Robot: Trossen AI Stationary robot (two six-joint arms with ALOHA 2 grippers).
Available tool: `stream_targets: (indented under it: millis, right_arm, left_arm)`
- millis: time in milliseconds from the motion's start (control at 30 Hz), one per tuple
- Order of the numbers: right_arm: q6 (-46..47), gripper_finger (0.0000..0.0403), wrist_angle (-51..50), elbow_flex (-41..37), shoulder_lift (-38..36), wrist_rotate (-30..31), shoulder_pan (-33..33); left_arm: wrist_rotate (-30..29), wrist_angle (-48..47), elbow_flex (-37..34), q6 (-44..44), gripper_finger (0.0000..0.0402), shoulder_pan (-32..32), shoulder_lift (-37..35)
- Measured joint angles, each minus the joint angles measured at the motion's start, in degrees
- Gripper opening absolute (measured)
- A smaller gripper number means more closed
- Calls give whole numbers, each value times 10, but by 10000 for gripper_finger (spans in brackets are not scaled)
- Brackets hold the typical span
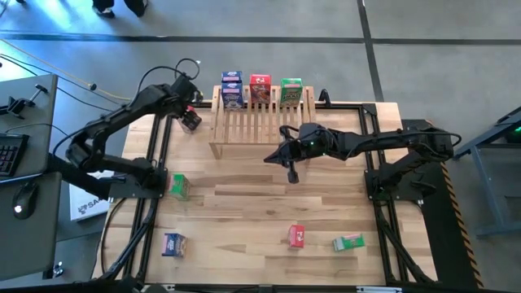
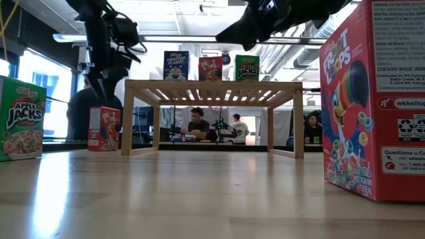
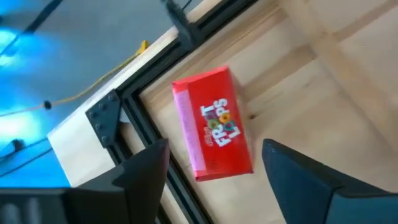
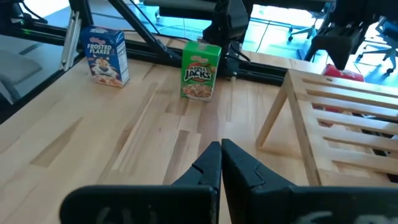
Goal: Stack cereal on shelf
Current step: Put the top red cereal box on the shelf and align it with the other red cereal box
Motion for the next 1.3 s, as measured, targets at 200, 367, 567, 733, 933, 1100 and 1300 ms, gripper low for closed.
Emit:
stream_targets:
  millis: [200, 367, 567, 733, 933, 1100, 1300]
  right_arm:
    - [0, 0, 1, 0, 0, 0, 1]
    - [-1, 0, 1, 0, 0, 0, 2]
    - [-6, 0, 2, 0, 1, 0, 2]
    - [-6, 0, 1, 0, 1, 0, 2]
    - [-6, 0, 1, 0, 1, 0, 2]
    - [-6, 0, 1, 0, 1, 0, 2]
    - [-6, 0, 1, 0, 1, 0, 2]
  left_arm:
    - [21, -13, 0, -14, 264, 20, 32]
    - [26, -11, 0, -15, 264, 34, 58]
    - [29, -8, 0, -10, 264, 47, 81]
    - [32, 1, 0, 5, 246, 51, 89]
    - [36, 1, 0, 17, 189, 51, 89]
    - [35, 0, 0, 33, 151, 51, 70]
    - [32, -32, 38, 47, 137, 50, 2]
